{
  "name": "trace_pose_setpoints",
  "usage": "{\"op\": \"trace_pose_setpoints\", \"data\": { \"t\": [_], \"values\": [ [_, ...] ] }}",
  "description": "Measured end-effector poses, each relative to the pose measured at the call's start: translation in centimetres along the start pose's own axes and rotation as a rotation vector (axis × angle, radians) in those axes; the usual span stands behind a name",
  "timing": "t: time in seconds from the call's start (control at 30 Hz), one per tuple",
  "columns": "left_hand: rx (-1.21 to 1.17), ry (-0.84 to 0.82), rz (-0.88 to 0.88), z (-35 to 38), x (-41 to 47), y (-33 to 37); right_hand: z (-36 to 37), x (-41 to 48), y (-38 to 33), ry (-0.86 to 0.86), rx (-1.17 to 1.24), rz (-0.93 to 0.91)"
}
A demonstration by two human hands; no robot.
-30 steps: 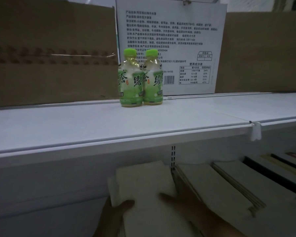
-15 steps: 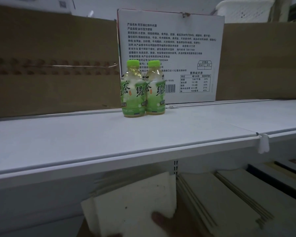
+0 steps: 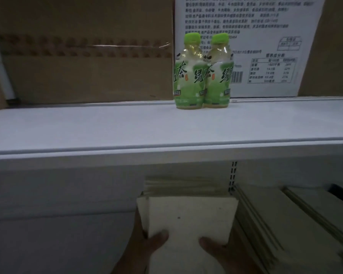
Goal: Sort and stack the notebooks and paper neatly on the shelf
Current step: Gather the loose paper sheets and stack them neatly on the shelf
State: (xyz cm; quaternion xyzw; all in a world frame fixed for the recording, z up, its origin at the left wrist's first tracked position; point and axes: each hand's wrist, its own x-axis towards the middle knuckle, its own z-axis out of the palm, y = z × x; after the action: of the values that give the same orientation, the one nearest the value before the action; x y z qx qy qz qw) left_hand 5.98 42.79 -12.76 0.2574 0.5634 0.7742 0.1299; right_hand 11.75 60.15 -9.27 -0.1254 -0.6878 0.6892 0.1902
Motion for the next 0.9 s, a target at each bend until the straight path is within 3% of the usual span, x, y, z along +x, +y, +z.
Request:
{"op": "trace_pose_setpoints", "data": {
  "t": [0.07,0.13,0.2,0.27,0.4,0.5,0.63,0.77,0.9],
  "values": [
    [0.006,0.040,0.016,-0.6,0.1,-1.3,-1.3,-0.9,3.2,-0.080,0.160,-0.031],
    [0.056,0.063,0.011,-0.4,-0.5,-1.4,-2.3,-2.4,2.0,-0.011,0.039,0.085],
    [0.125,0.140,-0.025,-0.4,-1.2,-1.8,-1.3,-2.7,2.3,0.026,0.014,0.045],
    [0.125,0.186,-0.057,-0.2,-1.5,-1.7,-0.7,-2.7,2.5,0.013,0.050,-0.059],
    [0.184,0.132,-0.102,0.8,-1.6,-0.8,-1.2,-2.0,2.7,0.028,0.196,0.060],
    [0.260,0.228,-0.096,1.9,-1.7,-1.0,-1.2,-1.1,4.1,0.033,0.174,0.057],
    [0.307,0.156,-0.122,1.6,-2.1,-1.4,-1.4,-1.2,7.0,0.034,0.118,-0.006],
    [0.468,0.003,-0.161,-0.5,-3.3,-2.2,-1.5,-2.2,8.6,-0.122,0.028,0.079],
    [0.484,0.008,-0.240,-1.7,-3.7,-3.3,-1.3,-2.1,10.1,-0.062,0.012,0.078]
  ]
}}
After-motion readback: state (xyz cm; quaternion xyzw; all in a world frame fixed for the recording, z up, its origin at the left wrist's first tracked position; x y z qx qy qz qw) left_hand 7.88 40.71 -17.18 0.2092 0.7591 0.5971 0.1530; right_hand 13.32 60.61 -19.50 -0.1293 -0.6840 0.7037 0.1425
